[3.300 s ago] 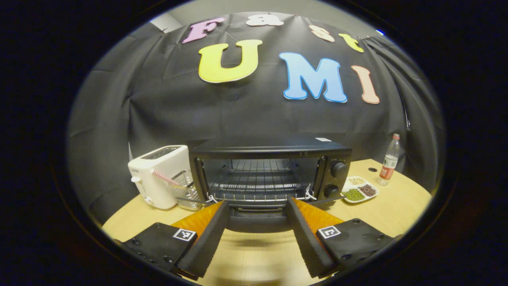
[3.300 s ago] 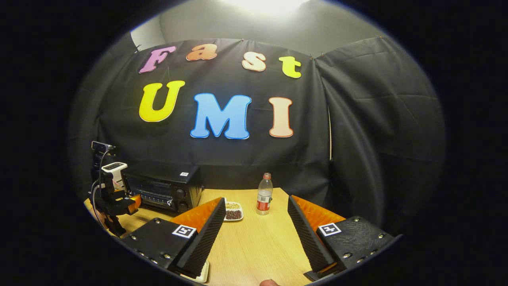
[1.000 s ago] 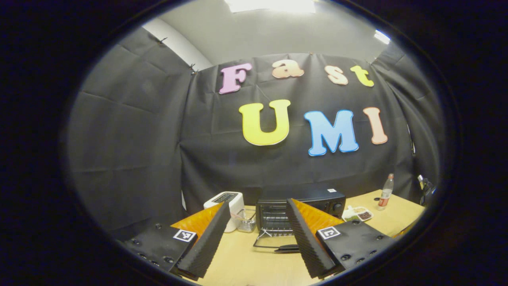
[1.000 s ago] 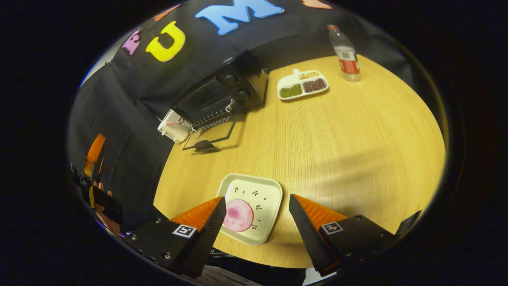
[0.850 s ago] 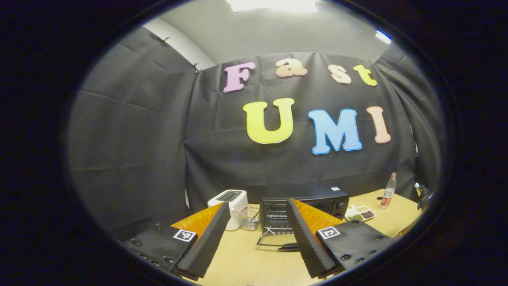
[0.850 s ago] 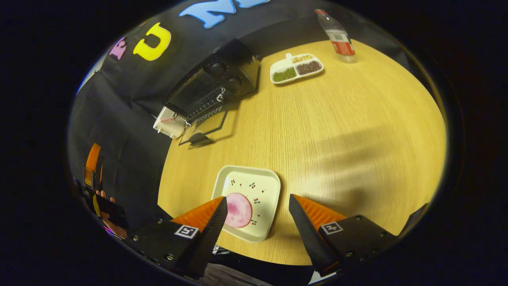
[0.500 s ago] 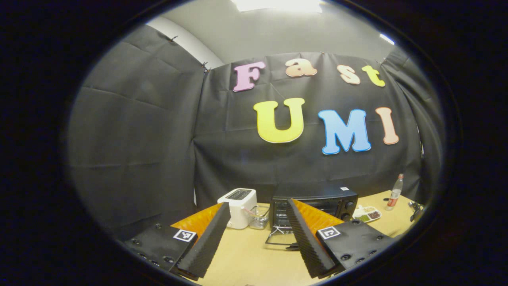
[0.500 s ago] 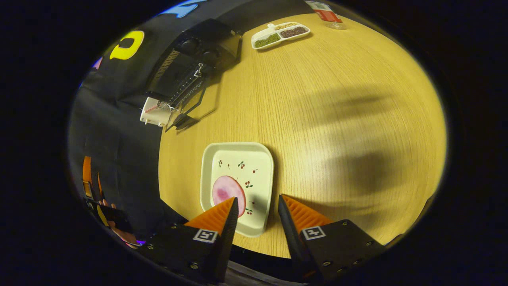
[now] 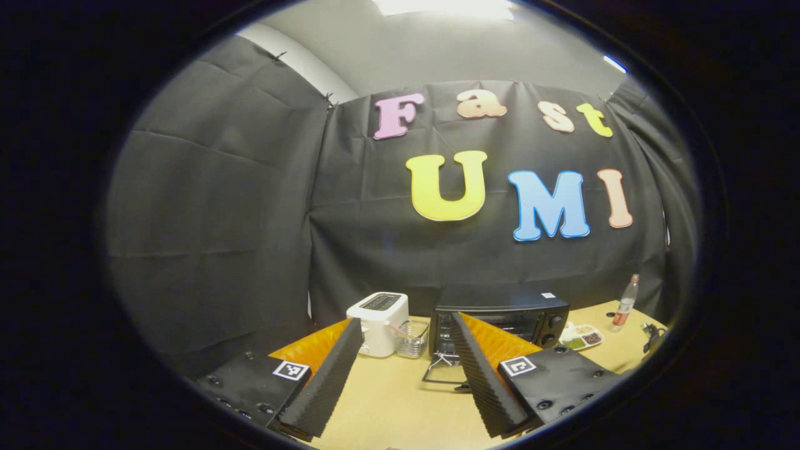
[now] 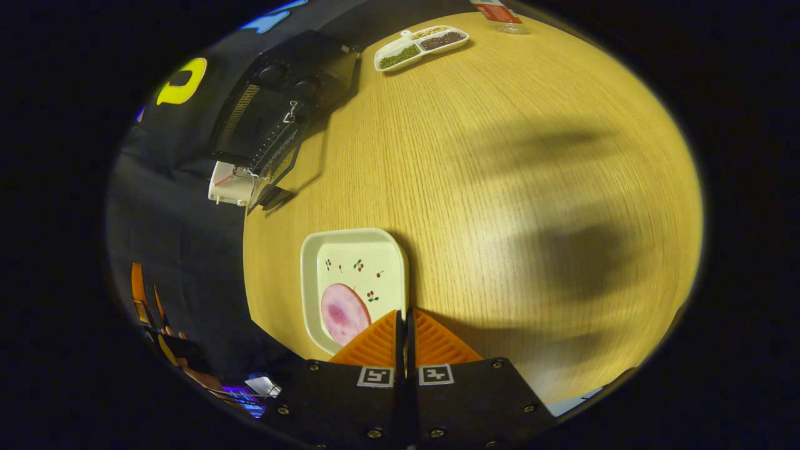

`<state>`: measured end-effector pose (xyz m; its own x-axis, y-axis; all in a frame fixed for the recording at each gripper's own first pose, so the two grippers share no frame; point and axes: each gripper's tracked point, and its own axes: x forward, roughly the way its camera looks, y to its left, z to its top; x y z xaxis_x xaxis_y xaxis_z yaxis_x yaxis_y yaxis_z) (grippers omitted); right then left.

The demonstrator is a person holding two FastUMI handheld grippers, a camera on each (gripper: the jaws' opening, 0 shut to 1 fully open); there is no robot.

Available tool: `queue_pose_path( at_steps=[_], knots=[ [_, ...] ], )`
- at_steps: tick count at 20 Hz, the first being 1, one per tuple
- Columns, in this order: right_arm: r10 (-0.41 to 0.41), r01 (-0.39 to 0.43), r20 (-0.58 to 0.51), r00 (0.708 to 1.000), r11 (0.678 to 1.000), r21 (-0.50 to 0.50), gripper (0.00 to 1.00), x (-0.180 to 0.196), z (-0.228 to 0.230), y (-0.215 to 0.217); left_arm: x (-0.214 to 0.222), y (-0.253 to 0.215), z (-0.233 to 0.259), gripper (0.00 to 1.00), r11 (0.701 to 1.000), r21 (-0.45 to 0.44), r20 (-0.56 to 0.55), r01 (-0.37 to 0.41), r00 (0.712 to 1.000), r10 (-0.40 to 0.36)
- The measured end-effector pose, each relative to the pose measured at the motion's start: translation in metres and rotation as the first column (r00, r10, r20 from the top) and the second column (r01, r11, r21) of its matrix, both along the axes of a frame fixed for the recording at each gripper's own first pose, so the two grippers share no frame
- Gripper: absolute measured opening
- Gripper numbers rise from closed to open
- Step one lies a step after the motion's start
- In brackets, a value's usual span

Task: Open the electric oven with the left hand, put the food in, and close the electric oven.

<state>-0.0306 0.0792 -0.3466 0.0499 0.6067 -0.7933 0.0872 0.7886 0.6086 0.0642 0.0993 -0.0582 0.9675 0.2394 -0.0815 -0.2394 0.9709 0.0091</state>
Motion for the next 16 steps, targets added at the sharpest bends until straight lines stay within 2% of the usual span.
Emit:
queue_pose_path(
  at_steps=[3, 6, 9, 12, 14, 15, 16],
  knots=[
    [-0.035, 0.035, 0.007, 0.999, 0.998, 0.052, 0.01, 0.004, 0.011, -0.007, 0.001, 0.000, 0.001, 1.00, 1.000, -0.007, 0.010, -0.003, 1.000, 0.003],
    [-0.083, 0.084, -0.006, 0.996, 0.991, 0.107, 0.01, 0.008, 0.032, -0.013, 0.006, -0.002, -0.002, 0.95, 1.000, -0.023, 0.018, 0.009, 1.000, -0.009],
    [-0.155, 0.155, -0.014, 0.988, 0.975, 0.158, 0.01, 0.025, 0.054, 0.024, 0.017, 0.000, -0.010, 1.00, 0.999, -0.045, 0.014, 0.014, 1.000, -0.014],
    [-0.259, 0.256, -0.011, 0.966, 0.946, 0.196, 0.00, 0.054, 0.074, 0.051, 0.029, 0.003, -0.014, 1.00, 0.998, -0.064, 0.013, 0.026, 1.000, -0.025],
    [-0.334, 0.328, -0.012, 0.943, 0.918, 0.222, 0.00, 0.073, 0.085, 0.069, 0.034, 0.011, -0.014, 0.91, 0.998, -0.052, 0.016, 0.030, 0.999, -0.030],
    [-0.368, 0.361, -0.010, 0.930, 0.903, 0.232, 0.00, 0.082, 0.088, 0.078, 0.037, 0.015, -0.014, 1.00, 0.999, -0.044, 0.016, 0.031, 0.999, -0.030],
    [-0.396, 0.387, -0.011, 0.918, 0.891, 0.239, 0.00, 0.091, 0.089, 0.086, 0.040, 0.019, -0.013, 1.00, 0.999, -0.039, 0.015, 0.031, 0.999, -0.030]
  ],
)
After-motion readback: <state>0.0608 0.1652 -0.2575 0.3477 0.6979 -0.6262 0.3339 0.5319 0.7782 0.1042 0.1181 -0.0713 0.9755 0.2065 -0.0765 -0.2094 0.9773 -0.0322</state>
